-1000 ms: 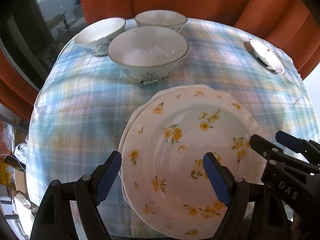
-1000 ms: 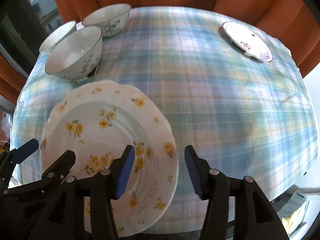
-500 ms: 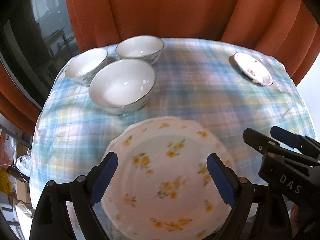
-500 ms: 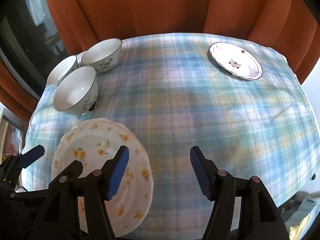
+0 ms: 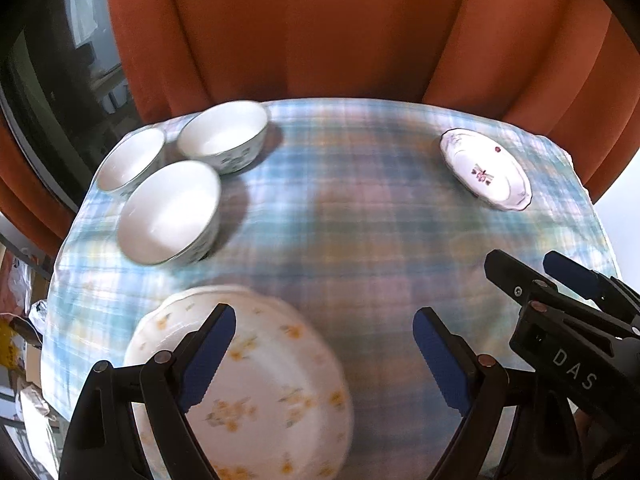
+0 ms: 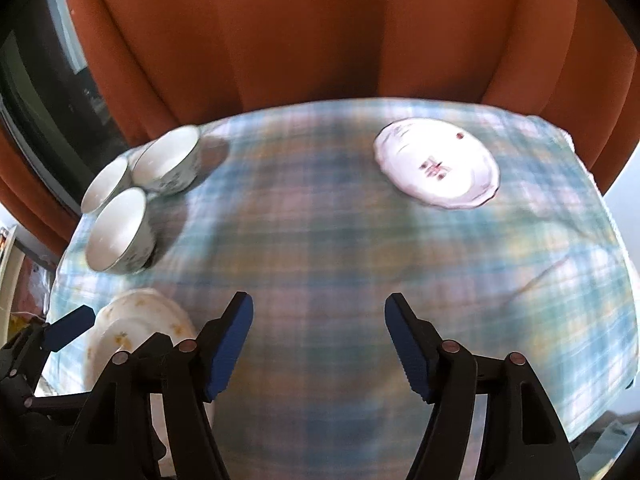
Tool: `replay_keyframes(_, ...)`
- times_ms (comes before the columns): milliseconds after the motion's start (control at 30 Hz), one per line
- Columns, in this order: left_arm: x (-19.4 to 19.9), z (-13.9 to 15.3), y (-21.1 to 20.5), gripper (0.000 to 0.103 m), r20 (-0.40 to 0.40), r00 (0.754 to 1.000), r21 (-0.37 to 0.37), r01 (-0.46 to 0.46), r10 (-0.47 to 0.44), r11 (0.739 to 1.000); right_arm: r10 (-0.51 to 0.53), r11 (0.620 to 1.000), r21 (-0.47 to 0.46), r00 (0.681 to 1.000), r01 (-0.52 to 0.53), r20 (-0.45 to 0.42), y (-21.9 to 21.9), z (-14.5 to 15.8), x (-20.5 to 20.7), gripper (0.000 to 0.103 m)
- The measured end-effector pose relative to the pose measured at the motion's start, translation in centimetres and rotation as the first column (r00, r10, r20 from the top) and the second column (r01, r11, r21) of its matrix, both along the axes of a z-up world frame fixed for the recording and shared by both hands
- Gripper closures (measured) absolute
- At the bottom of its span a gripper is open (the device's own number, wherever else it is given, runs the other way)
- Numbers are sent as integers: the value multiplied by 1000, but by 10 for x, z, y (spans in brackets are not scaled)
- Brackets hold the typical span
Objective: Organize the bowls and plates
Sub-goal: 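Move both tools to the small red-rimmed plate and grasp its rim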
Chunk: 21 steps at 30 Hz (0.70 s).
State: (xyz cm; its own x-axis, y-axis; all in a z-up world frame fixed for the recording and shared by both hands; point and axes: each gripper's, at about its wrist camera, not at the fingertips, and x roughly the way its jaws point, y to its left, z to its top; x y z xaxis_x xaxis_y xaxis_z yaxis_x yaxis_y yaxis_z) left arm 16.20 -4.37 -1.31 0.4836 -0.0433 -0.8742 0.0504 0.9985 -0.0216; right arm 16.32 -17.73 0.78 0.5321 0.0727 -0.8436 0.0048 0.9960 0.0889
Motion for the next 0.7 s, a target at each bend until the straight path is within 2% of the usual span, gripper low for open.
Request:
replay_keyframes(333, 41, -3, -81, 13, 16, 999, 54, -29, 28, 998, -8, 1000, 30, 1000, 7, 17, -77, -4, 38, 31)
replay_keyframes(433, 52, -5, -102, 13, 37, 999, 55, -40, 38, 998, -29, 999, 41, 1000, 29, 10, -102, -6, 52, 31)
replay_keyframes(700, 89, -14, -142, 13, 47, 997, 59, -60, 57, 996, -7, 1000, 21, 1000, 7, 9, -151, -14, 93, 30)
